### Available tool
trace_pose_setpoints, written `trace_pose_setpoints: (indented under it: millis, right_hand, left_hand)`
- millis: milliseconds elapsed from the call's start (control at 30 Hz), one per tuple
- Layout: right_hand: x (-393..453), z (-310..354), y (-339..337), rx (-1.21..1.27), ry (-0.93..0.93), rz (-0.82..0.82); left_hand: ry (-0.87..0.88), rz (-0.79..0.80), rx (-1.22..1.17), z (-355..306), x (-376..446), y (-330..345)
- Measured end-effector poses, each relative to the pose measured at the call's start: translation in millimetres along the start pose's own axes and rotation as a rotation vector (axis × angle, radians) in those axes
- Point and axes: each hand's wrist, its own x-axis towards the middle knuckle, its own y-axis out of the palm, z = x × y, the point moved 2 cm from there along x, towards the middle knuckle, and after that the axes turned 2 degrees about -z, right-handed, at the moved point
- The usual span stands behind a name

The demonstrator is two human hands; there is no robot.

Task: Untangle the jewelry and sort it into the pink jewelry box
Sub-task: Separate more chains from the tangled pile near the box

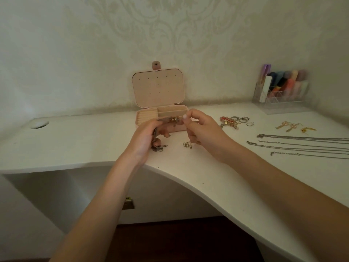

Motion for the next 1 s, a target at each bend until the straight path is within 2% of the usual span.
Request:
trace_pose_setpoints:
  millis: [300, 467, 1000]
  right_hand:
    - [-0.1, 2.5, -2.2, 0.086, 0.077, -0.019]
    - [1.2, 1.3, -3.2, 0.052, 0.105, -0.037]
    - [-0.2, 2.5, -6.4, 0.050, 0.053, -0.063]
  left_hand:
    - [0.045, 0.053, 0.101, 0.3, -0.4, 2.1]
    - [0.047, 0.014, 0.144, 1.6, -0.2, 1.8]
    - [0.010, 0.040, 0.122, -0.4, -3.4, 4.8]
